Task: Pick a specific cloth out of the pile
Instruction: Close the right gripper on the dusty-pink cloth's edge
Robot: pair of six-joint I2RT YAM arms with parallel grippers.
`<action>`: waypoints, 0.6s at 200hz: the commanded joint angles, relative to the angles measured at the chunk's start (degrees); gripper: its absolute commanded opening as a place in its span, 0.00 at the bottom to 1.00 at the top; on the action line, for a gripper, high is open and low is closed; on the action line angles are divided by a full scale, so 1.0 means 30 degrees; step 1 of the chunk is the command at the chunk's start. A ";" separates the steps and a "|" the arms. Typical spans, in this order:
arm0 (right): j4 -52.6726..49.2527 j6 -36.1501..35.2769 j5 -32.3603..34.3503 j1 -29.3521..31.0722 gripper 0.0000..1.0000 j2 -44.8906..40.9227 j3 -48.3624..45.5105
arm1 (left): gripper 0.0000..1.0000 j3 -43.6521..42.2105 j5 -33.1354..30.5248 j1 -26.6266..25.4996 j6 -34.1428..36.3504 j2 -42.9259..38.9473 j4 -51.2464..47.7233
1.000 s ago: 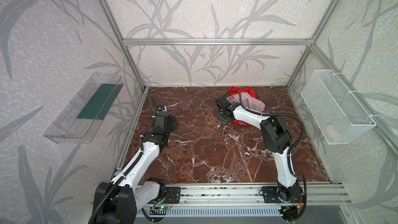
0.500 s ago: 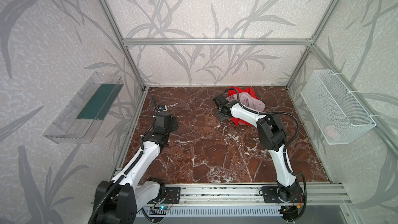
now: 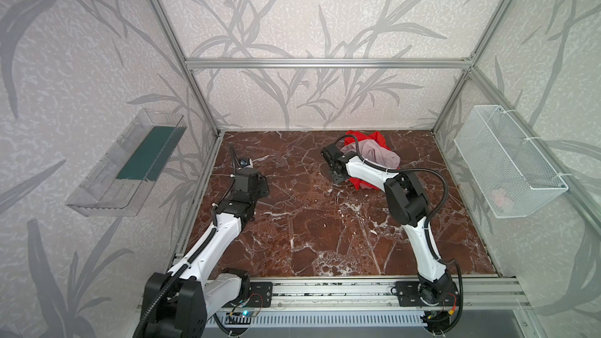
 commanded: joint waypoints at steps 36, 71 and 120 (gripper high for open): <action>-0.1048 -0.0269 0.0856 -0.0084 0.34 0.1309 0.1342 | 0.59 0.0321 -0.0113 -0.0085 0.0293 0.0078 0.0203; -0.1393 -0.0291 0.0658 -0.0095 0.29 0.1470 0.1767 | 0.59 0.0324 -0.0159 -0.0087 0.0364 0.0078 0.0210; -0.1242 -0.0095 0.0222 -0.0073 0.35 0.0909 0.1039 | 0.59 0.0291 -0.0249 -0.0091 0.0396 0.0152 0.0285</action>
